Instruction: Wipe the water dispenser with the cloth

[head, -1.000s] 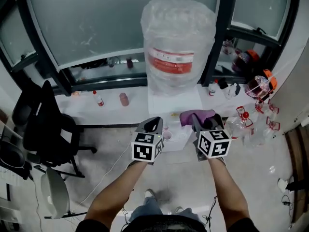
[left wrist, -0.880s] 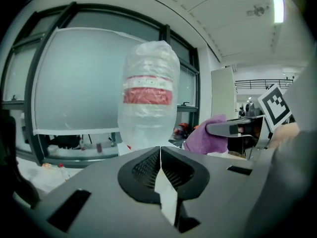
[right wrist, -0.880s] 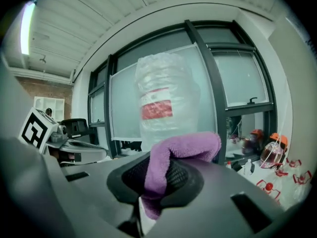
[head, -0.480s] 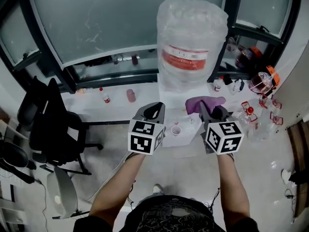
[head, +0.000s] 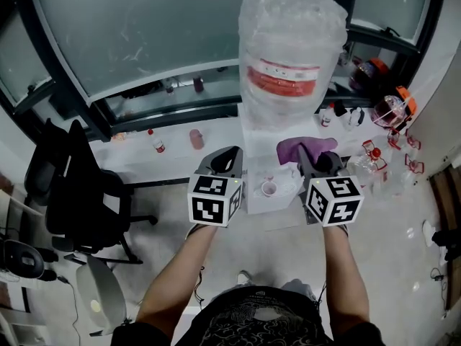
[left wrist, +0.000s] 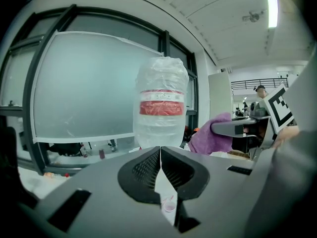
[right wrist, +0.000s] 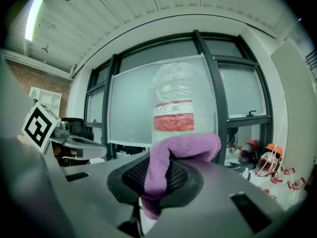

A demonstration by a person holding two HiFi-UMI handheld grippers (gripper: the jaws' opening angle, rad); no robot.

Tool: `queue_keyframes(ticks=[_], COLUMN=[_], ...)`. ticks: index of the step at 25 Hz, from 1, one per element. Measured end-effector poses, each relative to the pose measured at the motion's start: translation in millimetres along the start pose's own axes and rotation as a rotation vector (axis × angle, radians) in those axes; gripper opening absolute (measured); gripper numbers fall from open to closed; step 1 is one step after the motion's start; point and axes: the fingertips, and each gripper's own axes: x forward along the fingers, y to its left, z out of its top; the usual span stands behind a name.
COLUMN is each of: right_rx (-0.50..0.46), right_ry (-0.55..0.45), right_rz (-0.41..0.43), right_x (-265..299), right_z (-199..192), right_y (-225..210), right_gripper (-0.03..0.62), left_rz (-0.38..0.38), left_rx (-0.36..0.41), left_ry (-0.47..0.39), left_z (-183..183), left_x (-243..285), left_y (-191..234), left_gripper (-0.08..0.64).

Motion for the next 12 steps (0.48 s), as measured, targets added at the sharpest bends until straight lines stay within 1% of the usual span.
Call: queue_keyframes(ticks=[12], right_rx=[-0.001], right_ry=[-0.011], right_rz=[-0.019], right_x=[1.0], right_z=[1.2], right_y=[9.7], right_gripper=[0.046], left_rz=[-0.025], left_rx=[-0.004], left_ry=[0.012], left_z=[-8.3], left_x=[-1.2], left_y=[1.9], left_gripper=[0.028])
